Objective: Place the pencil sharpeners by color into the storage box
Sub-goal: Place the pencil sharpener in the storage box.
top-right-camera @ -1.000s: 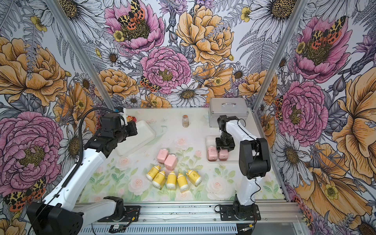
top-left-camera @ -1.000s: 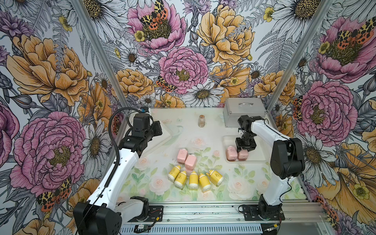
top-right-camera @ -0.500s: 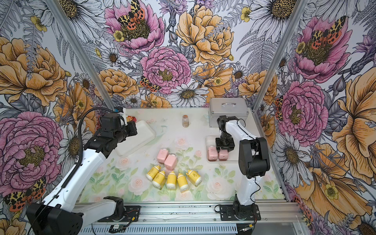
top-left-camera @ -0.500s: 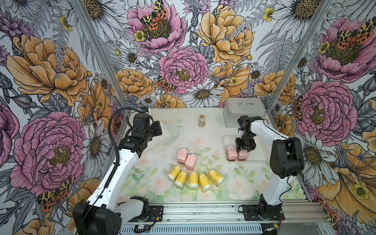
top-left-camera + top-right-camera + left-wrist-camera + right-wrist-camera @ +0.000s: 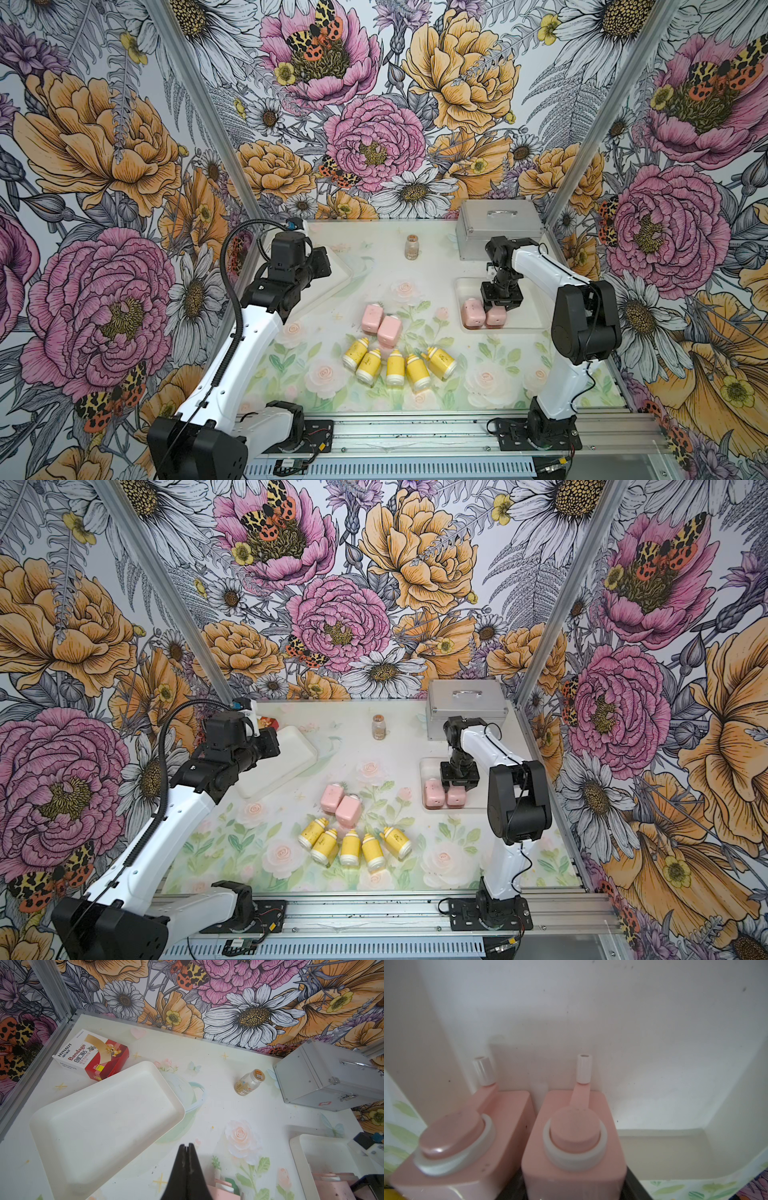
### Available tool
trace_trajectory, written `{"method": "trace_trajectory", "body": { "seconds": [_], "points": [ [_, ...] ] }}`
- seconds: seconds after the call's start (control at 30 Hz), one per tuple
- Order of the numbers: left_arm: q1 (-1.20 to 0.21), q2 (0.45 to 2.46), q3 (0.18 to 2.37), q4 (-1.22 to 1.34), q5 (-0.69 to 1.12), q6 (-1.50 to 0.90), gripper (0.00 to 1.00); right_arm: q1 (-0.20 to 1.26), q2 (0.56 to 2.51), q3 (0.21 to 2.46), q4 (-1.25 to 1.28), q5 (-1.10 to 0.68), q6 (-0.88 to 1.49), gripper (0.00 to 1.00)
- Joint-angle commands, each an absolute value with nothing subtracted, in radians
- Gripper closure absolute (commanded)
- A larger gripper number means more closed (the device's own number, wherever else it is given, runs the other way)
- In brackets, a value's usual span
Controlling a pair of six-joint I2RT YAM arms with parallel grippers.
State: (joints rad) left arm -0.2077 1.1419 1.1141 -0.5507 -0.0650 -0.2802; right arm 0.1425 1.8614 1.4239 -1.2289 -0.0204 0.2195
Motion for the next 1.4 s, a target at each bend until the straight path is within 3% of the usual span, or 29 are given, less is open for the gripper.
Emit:
{"method": "trace_trajectory", "body": {
  "seconds": [0.0,0.27,1.07,1.37],
  "points": [
    [-0.217,1.123,1.125,-0.548,-0.086,-0.261,1.00,0.137,1.858,1.406,-1.204,-0.033,0.234,0.42],
    [-0.219,1.125,1.125,-0.547,-0.086,-0.260,1.00,0.138,1.847,1.403,-1.206,-0.031,0.233,0.34],
    [-0.220,1.126,1.125,-0.547,-0.084,-0.260,1.00,0.150,1.709,1.561,-1.339,0.015,0.252,0.33],
    [-0.219,1.120,1.126,-0.549,-0.090,-0.258,1.00,0.278,1.649,1.691,-1.425,0.020,0.347,0.31]
  ]
}}
